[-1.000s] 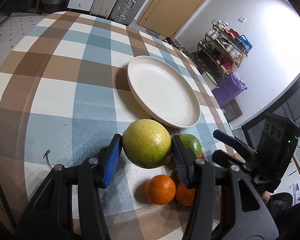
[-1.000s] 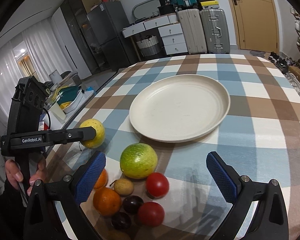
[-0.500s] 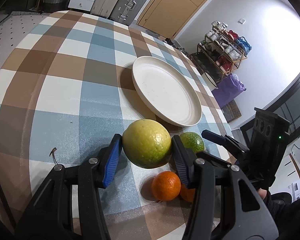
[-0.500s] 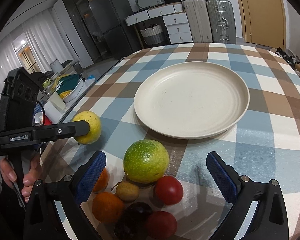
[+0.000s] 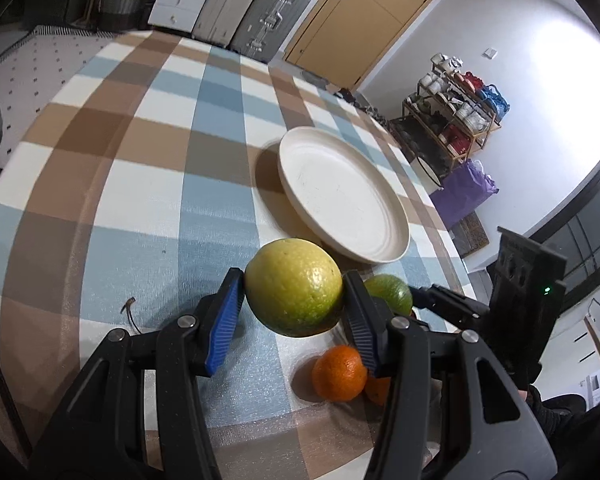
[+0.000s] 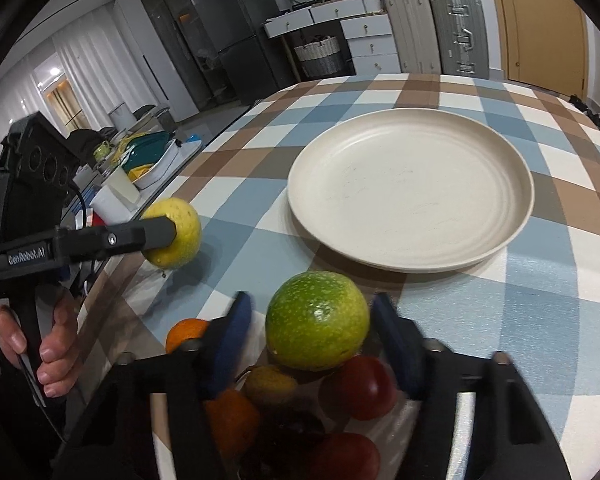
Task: Organize fruits
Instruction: 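Close the right tool on the green-skinned citrus while the left tool holds its fruit, then carry both citrus fruits onto the plate and open both tools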
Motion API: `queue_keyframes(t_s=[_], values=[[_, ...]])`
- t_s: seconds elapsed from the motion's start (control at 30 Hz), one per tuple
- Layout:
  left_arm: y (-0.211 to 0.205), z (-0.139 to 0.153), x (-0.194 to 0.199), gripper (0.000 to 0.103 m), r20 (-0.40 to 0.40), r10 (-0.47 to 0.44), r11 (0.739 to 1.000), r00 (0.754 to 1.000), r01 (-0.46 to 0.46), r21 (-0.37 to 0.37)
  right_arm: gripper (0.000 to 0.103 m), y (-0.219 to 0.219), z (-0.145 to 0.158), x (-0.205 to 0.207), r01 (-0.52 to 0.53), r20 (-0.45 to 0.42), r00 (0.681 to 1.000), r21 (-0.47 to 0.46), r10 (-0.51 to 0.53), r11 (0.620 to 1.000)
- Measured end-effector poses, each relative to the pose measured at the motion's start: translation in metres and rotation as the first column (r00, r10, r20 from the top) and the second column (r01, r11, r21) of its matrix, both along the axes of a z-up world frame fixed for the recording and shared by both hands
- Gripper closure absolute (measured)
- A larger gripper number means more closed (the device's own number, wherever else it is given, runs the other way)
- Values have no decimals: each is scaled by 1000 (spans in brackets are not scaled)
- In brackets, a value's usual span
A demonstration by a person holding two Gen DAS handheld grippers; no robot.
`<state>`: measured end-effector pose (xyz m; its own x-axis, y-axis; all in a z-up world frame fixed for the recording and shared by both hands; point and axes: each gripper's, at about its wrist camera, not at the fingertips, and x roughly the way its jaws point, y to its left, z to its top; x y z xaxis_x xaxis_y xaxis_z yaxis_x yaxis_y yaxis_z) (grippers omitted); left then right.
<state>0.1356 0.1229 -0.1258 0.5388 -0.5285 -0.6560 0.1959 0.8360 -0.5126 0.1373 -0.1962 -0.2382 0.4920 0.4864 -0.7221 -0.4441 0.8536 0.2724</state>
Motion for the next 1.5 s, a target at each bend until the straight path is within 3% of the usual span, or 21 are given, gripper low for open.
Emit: queue_keyframes(t_s=[0.03, 0.57, 0.9, 1.5], values=[[-1, 2, 0, 55, 7, -1, 1000, 1000, 1, 9, 52, 1, -1, 0, -1, -1, 1000, -9, 1, 1000], [-20, 18, 2, 55, 21, -26, 999, 999, 25, 42, 53, -8, 13, -5, -2, 40, 999, 32, 1, 999], [-45, 32, 17, 55, 40, -54, 997, 998, 51, 57, 53, -35, 28, 4, 34, 76, 996, 83, -41, 996], [-94, 43, 88, 55, 29, -103, 991, 994, 99, 95, 53, -63, 75, 47, 58, 172, 982, 111, -77, 992]])
